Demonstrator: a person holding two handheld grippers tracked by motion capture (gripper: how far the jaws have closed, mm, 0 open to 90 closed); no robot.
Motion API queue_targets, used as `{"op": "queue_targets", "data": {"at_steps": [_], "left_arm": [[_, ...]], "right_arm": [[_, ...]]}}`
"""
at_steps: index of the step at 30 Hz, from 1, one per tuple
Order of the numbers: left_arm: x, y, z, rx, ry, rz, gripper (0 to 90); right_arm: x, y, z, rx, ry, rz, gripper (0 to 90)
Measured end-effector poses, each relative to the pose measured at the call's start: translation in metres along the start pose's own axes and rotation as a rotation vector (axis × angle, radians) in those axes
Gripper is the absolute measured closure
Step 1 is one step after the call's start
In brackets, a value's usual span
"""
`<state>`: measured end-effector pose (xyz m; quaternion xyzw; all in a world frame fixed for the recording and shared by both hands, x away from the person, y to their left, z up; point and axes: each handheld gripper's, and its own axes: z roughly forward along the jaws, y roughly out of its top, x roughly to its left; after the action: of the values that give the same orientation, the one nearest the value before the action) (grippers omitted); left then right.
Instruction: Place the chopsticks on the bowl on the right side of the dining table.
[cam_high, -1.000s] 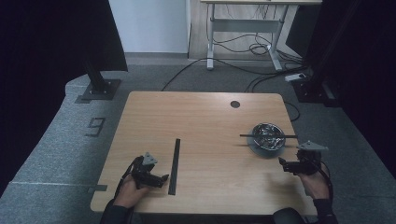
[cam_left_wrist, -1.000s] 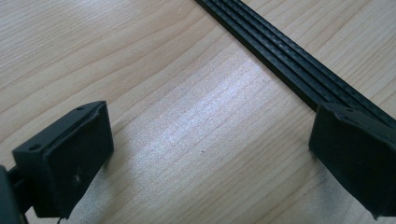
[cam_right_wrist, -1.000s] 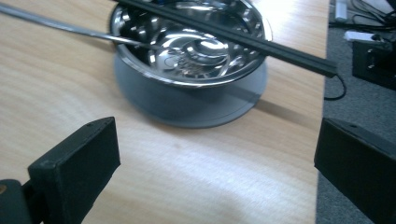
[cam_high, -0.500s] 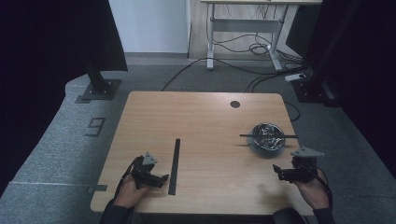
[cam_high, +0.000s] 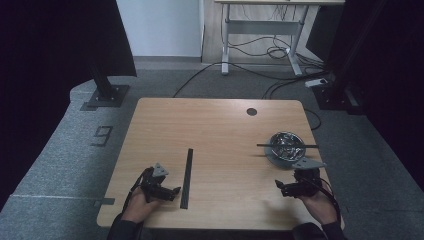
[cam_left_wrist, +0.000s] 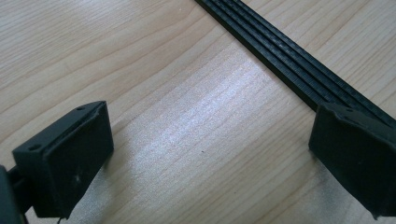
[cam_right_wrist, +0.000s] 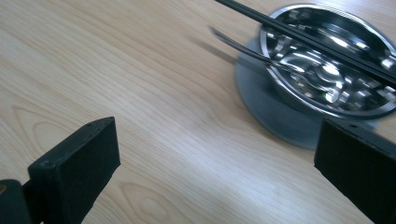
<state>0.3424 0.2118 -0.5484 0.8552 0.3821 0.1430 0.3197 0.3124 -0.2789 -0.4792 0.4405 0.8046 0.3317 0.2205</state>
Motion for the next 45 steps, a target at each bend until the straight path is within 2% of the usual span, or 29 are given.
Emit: {"op": "queue_targets", "data": {"at_steps": [9, 16, 22, 32, 41, 45], "left_arm": [[0.000, 0.000, 0.000, 0.000, 0.001, 0.000, 0.0], [0.000, 0.000, 0.000, 0.000, 0.000, 0.000, 0.0], [0.000, 0.000, 0.000, 0.000, 0.000, 0.000, 0.0], [0.000, 0.000, 0.000, -0.001, 0.000, -0.002, 0.0], [0.000, 0.000, 0.000, -0.001, 0.000, -0.002, 0.0], [0.000, 0.000, 0.000, -0.001, 0.000, -0.002, 0.0]], "right_arm": [[0.022, 0.018, 0.025, 0.019, 0.049, -0.064, 0.0], [0.036, 0.030, 0.045, 0.032, 0.103, -0.081, 0.0], [0.042, 0.036, 0.060, 0.041, 0.121, -0.106, 0.0], [0.047, 0.038, 0.084, 0.050, 0.137, -0.112, 0.0], [0.056, 0.033, 0.105, 0.056, 0.158, -0.109, 0.0], [0.061, 0.030, 0.112, 0.057, 0.164, -0.123, 0.0]]}}
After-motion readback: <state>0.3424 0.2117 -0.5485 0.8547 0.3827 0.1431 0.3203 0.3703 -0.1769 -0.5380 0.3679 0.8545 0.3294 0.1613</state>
